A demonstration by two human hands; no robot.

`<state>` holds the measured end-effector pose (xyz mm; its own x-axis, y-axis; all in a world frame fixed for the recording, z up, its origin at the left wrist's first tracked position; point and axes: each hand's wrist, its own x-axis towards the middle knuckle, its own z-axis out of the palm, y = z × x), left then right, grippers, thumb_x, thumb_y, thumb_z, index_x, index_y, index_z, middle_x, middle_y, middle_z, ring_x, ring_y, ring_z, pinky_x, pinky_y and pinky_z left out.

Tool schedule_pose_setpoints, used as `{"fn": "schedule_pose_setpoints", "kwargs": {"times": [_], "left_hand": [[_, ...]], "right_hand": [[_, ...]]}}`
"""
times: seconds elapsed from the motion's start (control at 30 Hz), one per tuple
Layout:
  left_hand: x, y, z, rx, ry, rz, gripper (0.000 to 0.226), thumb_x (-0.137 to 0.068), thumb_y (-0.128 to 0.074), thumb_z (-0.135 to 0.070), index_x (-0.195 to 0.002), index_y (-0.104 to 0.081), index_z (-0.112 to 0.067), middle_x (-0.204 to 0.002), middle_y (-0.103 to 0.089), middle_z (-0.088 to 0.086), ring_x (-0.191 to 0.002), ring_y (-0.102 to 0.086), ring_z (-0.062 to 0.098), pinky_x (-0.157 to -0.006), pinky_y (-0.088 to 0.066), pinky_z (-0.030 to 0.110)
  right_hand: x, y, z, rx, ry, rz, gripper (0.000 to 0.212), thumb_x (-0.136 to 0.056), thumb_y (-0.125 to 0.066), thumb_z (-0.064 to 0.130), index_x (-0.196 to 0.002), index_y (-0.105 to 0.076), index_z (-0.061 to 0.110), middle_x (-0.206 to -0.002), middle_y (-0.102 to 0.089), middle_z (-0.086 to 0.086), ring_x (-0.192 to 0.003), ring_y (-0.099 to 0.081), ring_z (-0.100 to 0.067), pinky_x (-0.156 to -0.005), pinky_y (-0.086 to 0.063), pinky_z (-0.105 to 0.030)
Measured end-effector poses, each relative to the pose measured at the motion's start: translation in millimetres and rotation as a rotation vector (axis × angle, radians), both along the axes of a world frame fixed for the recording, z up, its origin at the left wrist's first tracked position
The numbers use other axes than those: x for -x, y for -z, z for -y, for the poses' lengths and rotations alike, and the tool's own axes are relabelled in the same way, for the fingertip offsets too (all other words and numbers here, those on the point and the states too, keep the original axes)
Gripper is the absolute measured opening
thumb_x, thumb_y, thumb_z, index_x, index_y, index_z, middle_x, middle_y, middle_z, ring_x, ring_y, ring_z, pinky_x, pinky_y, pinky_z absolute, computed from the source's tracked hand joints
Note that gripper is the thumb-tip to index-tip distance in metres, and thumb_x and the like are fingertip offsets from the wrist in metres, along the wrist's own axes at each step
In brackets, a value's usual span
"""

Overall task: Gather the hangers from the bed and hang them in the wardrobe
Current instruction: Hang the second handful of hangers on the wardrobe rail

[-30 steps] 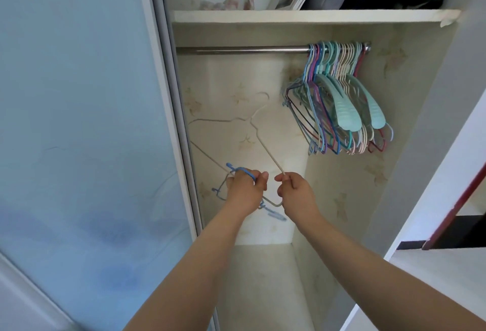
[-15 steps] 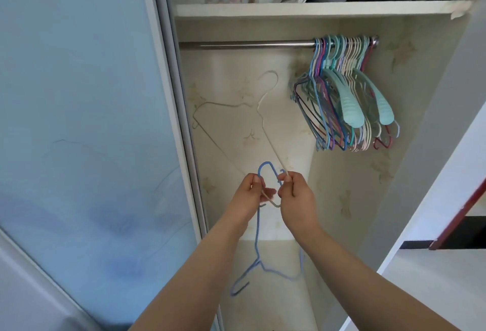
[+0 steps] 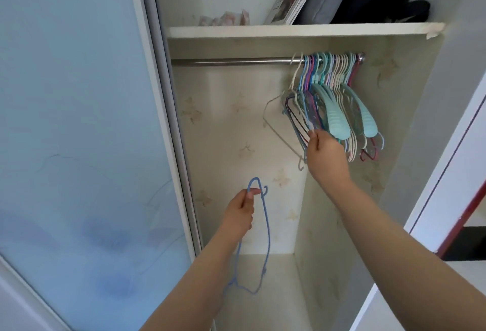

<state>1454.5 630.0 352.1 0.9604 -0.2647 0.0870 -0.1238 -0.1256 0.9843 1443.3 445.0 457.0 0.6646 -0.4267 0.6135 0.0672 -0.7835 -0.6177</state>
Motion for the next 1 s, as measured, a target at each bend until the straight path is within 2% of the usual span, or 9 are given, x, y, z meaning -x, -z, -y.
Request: {"fn": "schedule_pose_setpoints", "kwargs": {"times": [0.1,0.2,0.3,0.43,0.57,0.63,0.8,0.9,1.0], "left_hand": [[-0.3,-14.5,-1.8,0.117,0.065,-0.014,0.025,-0.104,-0.031,-0.011,-0.114,-0.053,-0.019,-0.060,-0.050,-0.001,-0.051,-0.048,0.008,-0.062,-0.047,0.023],[-11.0,-35.6,-4.4,0.093,0.089,0.048,0.021,-0.100,-0.037,0.001,-0.100,-0.054,-0.012,-0.077,-0.066,-0.001,-0.070,-0.063,0.011,-0.074,-0.050,0.023],[-21.4,-58.2,-6.6,0.048,0.071,0.103,0.016,-0.098,-0.042,0.005,-0.099,-0.055,-0.004,-0.085,-0.066,0.005,-0.078,-0.064,0.016,-0.067,-0.051,0.012],[-31.1,-75.7,-8.2,-0.005,-0.033,0.162,0.015,-0.098,-0.041,0.002,-0.103,-0.054,-0.005,-0.093,-0.067,0.009,-0.076,-0.064,0.012,-0.061,-0.049,0.010],[-32.2,-76.2,-7.6,-0.032,-0.060,0.145,0.014,-0.099,-0.041,0.000,-0.099,-0.054,-0.005,-0.097,-0.066,0.008,-0.084,-0.063,0.018,-0.065,-0.050,0.014],[-30.5,-75.2,-7.3,-0.015,-0.086,0.146,0.019,-0.100,-0.038,0.000,-0.091,-0.053,-0.008,-0.100,-0.065,0.010,-0.088,-0.063,0.018,-0.064,-0.049,0.012],[-27.8,-70.7,-2.3,-0.010,-0.077,0.141,0.029,-0.103,-0.029,-0.004,-0.082,-0.046,-0.015,-0.097,-0.065,0.010,-0.091,-0.062,0.024,-0.075,-0.050,0.024],[-29.3,-69.8,1.6,-0.045,-0.056,0.159,0.029,-0.104,-0.025,-0.010,-0.081,-0.042,-0.017,-0.089,-0.067,0.003,-0.088,-0.062,0.022,-0.082,-0.048,0.035],[-28.4,-75.4,5.4,-0.046,-0.037,0.158,0.029,-0.104,-0.024,-0.009,-0.080,-0.040,-0.016,-0.080,-0.063,0.004,-0.076,-0.062,0.017,-0.072,-0.048,0.028]], "right_hand": [[-18.1,-30.1,12.4,0.108,0.072,-0.025,0.025,-0.098,-0.037,0.010,-0.077,-0.046,0.001,-0.060,-0.043,-0.011,-0.059,-0.041,-0.028,-0.055,-0.025,-0.030],[-36.4,-51.6,17.2,0.165,0.093,-0.109,0.027,-0.098,-0.038,0.012,-0.083,-0.053,-0.003,-0.071,-0.050,-0.018,-0.066,-0.047,-0.030,-0.058,-0.028,-0.032],[-51.2,-56.3,18.5,0.137,0.074,-0.213,0.028,-0.096,-0.040,0.010,-0.093,-0.059,-0.011,-0.090,-0.063,-0.029,-0.083,-0.060,-0.039,-0.063,-0.034,-0.032],[-56.6,-49.2,25.5,0.007,0.070,-0.251,0.023,-0.095,-0.041,0.007,-0.091,-0.058,-0.008,-0.100,-0.063,-0.030,-0.094,-0.060,-0.039,-0.069,-0.038,-0.032],[-46.7,-38.5,36.3,-0.104,0.111,-0.221,0.024,-0.095,-0.037,0.007,-0.089,-0.057,-0.006,-0.086,-0.056,-0.022,-0.086,-0.057,-0.037,-0.066,-0.035,-0.032],[-40.8,-34.7,39.9,-0.101,0.129,-0.210,0.026,-0.096,-0.036,0.006,-0.094,-0.059,-0.007,-0.091,-0.061,-0.026,-0.091,-0.060,-0.039,-0.068,-0.038,-0.033],[-38.1,-16.2,47.8,-0.181,0.022,-0.251,0.022,-0.091,-0.040,0.015,-0.103,-0.055,0.006,-0.087,-0.068,-0.017,-0.075,-0.069,-0.036,-0.068,-0.058,-0.040],[-30.2,-11.5,44.4,-0.189,-0.058,-0.255,0.036,-0.093,-0.038,0.009,-0.128,-0.050,0.008,-0.089,-0.069,-0.019,-0.057,-0.069,-0.034,-0.057,-0.058,-0.039],[-21.8,-10.5,38.2,-0.262,-0.163,-0.260,0.049,-0.093,-0.036,0.004,-0.142,-0.038,0.007,-0.099,-0.069,-0.015,-0.058,-0.068,-0.031,-0.067,-0.058,-0.043]]}}
